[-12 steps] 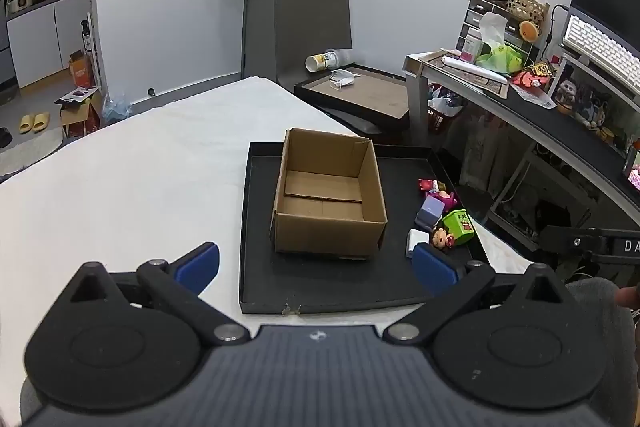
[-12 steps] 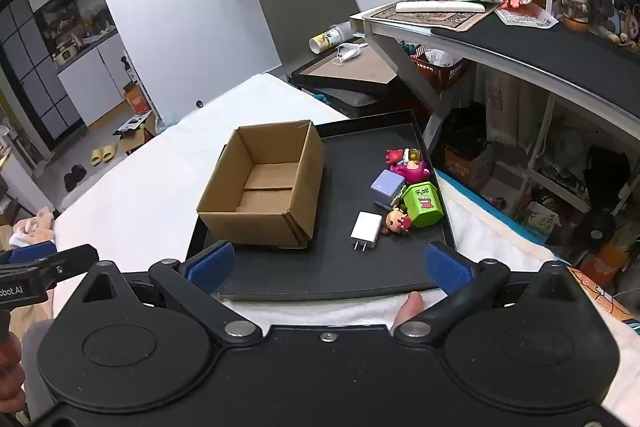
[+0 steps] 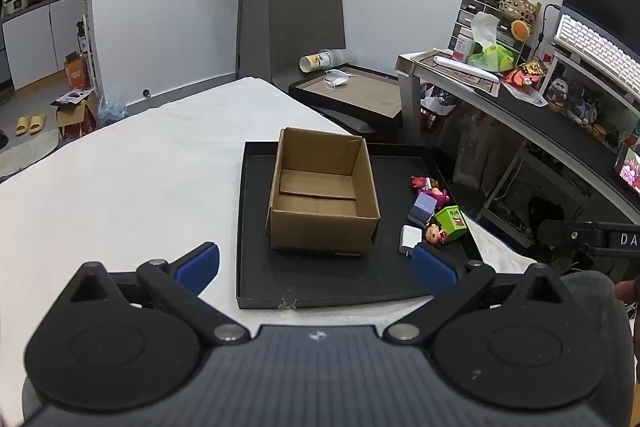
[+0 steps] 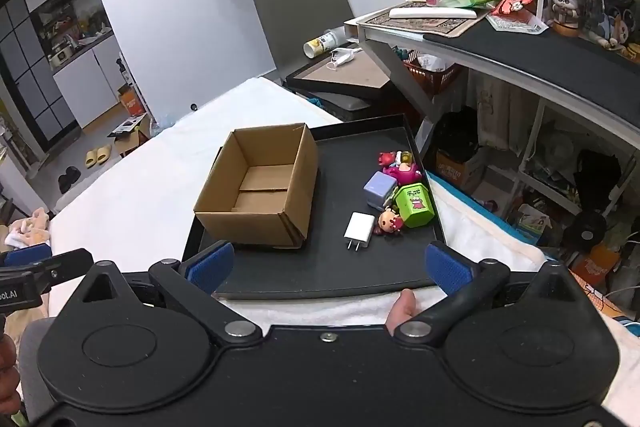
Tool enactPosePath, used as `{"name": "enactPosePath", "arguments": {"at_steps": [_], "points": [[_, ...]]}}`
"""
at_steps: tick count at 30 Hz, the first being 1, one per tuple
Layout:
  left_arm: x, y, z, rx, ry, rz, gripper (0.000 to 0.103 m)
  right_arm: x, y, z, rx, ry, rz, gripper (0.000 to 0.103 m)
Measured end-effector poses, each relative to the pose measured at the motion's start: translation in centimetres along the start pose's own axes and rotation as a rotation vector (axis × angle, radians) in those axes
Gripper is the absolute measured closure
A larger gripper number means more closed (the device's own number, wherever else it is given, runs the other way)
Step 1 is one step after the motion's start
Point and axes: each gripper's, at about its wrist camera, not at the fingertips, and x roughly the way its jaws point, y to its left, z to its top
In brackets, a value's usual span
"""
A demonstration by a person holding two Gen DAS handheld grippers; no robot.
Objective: Organize rigid objects
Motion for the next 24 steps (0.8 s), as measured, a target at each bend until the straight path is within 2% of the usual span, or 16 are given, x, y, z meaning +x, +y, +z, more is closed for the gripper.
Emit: {"name": "enactPosePath", "arguments": {"at_steps": [24], "points": [[-0.1, -1.3, -0.8, 0.027, 0.019, -0.006, 0.001, -0.3, -0.5, -0.4, 0.014, 0.000, -0.017, 0.000]]}}
